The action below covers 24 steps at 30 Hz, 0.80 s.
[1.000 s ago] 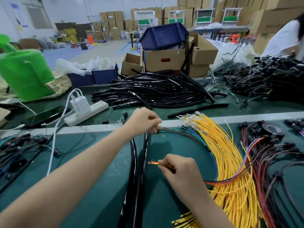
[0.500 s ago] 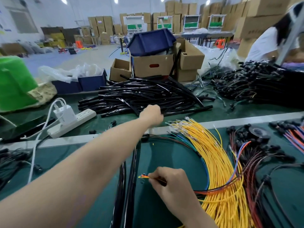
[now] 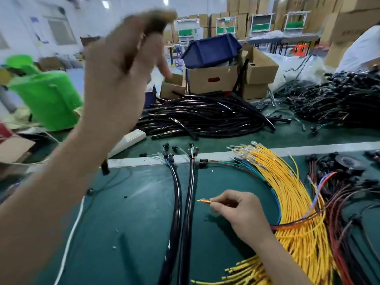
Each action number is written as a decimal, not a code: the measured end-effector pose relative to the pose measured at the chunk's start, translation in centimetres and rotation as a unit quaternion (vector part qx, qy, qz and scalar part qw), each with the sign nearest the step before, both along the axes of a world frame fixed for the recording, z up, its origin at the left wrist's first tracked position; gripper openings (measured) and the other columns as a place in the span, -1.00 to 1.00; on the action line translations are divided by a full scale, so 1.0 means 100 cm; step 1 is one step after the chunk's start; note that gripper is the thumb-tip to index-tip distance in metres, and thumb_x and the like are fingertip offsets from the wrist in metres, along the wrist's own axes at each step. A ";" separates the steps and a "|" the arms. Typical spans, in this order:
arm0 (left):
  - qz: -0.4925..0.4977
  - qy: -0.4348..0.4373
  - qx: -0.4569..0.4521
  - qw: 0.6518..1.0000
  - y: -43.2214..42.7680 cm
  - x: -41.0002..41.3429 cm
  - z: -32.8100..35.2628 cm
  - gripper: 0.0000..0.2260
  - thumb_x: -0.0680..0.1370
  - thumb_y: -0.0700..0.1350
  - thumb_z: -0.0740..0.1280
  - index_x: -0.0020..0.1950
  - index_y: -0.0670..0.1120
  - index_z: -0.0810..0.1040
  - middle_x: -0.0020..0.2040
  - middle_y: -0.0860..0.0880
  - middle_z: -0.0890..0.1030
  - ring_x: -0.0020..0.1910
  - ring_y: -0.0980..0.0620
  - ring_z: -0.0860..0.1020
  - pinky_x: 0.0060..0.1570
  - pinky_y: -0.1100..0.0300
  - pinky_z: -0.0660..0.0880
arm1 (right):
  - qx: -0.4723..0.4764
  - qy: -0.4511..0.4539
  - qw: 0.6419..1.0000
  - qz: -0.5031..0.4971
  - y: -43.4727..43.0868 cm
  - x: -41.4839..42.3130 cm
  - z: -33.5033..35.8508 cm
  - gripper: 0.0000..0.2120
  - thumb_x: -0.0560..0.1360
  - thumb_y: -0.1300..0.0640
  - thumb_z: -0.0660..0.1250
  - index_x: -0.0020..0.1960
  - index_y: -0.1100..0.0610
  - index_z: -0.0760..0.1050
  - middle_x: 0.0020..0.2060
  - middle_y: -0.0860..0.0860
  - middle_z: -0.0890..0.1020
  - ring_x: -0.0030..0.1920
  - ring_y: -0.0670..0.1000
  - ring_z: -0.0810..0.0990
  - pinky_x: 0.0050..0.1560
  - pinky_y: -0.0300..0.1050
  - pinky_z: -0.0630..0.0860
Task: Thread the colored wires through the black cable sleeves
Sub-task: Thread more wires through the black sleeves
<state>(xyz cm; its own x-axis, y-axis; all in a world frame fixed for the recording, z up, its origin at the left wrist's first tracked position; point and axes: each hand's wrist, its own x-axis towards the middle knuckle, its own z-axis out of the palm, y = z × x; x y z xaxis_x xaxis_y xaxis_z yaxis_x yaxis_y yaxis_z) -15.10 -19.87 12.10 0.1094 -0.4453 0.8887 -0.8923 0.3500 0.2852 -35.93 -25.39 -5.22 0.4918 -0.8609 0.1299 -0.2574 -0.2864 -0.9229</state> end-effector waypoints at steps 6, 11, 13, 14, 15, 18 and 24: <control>0.016 0.010 0.224 0.974 0.043 -0.034 -0.131 -0.68 0.54 0.06 0.27 0.19 -0.08 0.61 -0.10 0.02 0.68 -0.15 0.02 0.61 -0.10 0.08 0.52 | 0.161 -0.119 0.978 0.057 0.001 -0.008 0.017 -0.89 0.42 0.34 0.42 -0.18 0.18 0.69 -0.31 0.11 0.69 -0.48 -0.06 0.30 -0.51 -0.28 0.24; 0.027 -0.064 0.194 0.978 0.043 -0.048 -0.162 -0.72 0.54 0.03 0.24 0.02 -0.10 0.65 -0.18 0.06 0.66 -0.26 0.03 0.60 -0.27 0.19 0.48 | 0.145 -0.131 0.978 0.076 0.008 -0.009 0.028 -0.91 0.40 0.27 0.44 -0.15 0.13 0.71 -0.28 0.26 0.65 -0.47 -0.06 0.26 -0.48 -0.29 0.19; 0.037 -0.077 0.172 0.981 0.042 -0.048 -0.165 -0.72 0.55 0.01 0.23 -0.01 -0.11 0.66 -0.21 0.05 0.66 -0.31 -0.01 0.60 -0.33 0.15 0.49 | 0.152 -0.136 0.976 0.079 0.007 -0.011 0.029 -0.90 0.39 0.24 0.45 -0.16 0.10 0.72 -0.27 0.26 0.66 -0.47 -0.07 0.25 -0.49 -0.32 0.18; 0.039 -0.084 0.168 0.981 0.043 -0.050 -0.167 -0.72 0.56 0.01 0.22 -0.02 -0.12 0.66 -0.22 0.04 0.66 -0.33 -0.02 0.60 -0.35 0.14 0.48 | 0.156 -0.137 0.975 0.083 0.007 -0.012 0.030 -0.89 0.39 0.23 0.44 -0.16 0.08 0.72 -0.28 0.24 0.66 -0.48 -0.07 0.24 -0.50 -0.33 0.18; 0.039 -0.091 0.164 0.981 0.044 -0.051 -0.169 -0.71 0.56 0.00 0.21 -0.03 -0.12 0.66 -0.24 0.03 0.65 -0.35 -0.02 0.59 -0.37 0.14 0.48 | 0.160 -0.135 0.974 0.091 0.007 -0.013 0.030 -0.88 0.39 0.24 0.44 -0.16 0.06 0.72 -0.29 0.21 0.67 -0.48 -0.07 0.24 -0.51 -0.34 0.18; 0.037 -0.084 0.165 0.982 0.045 -0.054 -0.173 -0.71 0.57 -0.01 0.20 -0.03 -0.13 0.66 -0.25 0.01 0.65 -0.37 -0.05 0.58 -0.40 0.13 0.49 | 0.164 -0.120 0.973 0.111 0.010 -0.012 0.029 -0.85 0.42 0.24 0.41 -0.17 0.03 0.72 -0.34 0.10 0.67 -0.47 -0.06 0.21 -0.50 -0.32 0.15; 0.017 -0.045 0.167 0.985 0.045 -0.054 -0.176 -0.72 0.57 -0.03 0.22 -0.01 -0.16 0.65 -0.21 0.00 0.66 -0.35 -0.06 0.59 -0.40 0.13 0.51 | 0.154 -0.111 0.976 0.109 0.010 -0.011 0.030 -0.81 0.44 0.28 0.39 -0.19 0.04 0.72 -0.37 0.09 0.65 -0.46 -0.05 0.21 -0.47 -0.29 0.14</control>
